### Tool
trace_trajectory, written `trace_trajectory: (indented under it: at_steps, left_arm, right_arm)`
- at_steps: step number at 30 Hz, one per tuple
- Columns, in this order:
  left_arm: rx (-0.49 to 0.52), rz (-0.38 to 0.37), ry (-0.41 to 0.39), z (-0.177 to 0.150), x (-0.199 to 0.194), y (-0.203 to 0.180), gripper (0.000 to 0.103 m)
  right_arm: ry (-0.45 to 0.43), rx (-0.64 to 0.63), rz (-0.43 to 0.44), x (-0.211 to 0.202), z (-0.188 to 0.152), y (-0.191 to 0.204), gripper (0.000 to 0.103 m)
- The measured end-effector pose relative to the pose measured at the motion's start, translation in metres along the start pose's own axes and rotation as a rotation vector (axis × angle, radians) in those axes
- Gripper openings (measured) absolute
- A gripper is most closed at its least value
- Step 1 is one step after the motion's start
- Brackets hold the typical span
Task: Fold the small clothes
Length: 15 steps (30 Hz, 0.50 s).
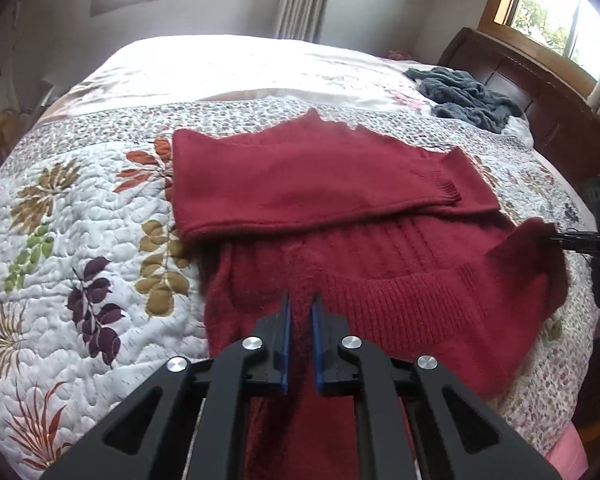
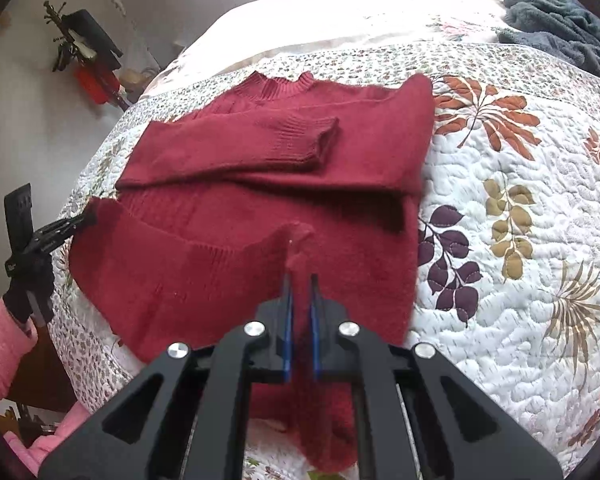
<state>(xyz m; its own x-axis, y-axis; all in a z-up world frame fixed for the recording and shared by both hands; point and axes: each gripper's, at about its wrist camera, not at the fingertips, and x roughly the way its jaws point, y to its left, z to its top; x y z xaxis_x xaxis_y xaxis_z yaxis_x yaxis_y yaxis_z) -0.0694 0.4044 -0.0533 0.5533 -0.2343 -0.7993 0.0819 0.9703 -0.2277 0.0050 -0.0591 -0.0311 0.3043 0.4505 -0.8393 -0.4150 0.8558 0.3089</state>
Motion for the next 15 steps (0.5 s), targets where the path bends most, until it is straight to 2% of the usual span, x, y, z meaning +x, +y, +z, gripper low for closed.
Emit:
trace_trajectory:
  at_steps: [3,8,13,15]
  left_arm:
    - [-0.03,-0.019,-0.093,0.025,-0.021,0.002,0.008]
    - [0.0,0.023,-0.224,0.079,-0.042,0.003,0.004]
    - [-0.05,0.027,-0.274,0.128,-0.034,0.015,0.002]
    - [-0.052,-0.005,-0.229,0.145,-0.018,0.021,0.002]
  right_arm:
    - [-0.043,0.023,0.035,-0.012,0.015,-0.002,0.005]
    - [-0.127,0.004,0.019,-0.034,0.065,-0.001,0.005]
    - [-0.156,0.039,-0.002,-0.031,0.124,-0.011,0.005]
    - [-0.15,0.035,-0.023,-0.022,0.144,-0.013,0.005]
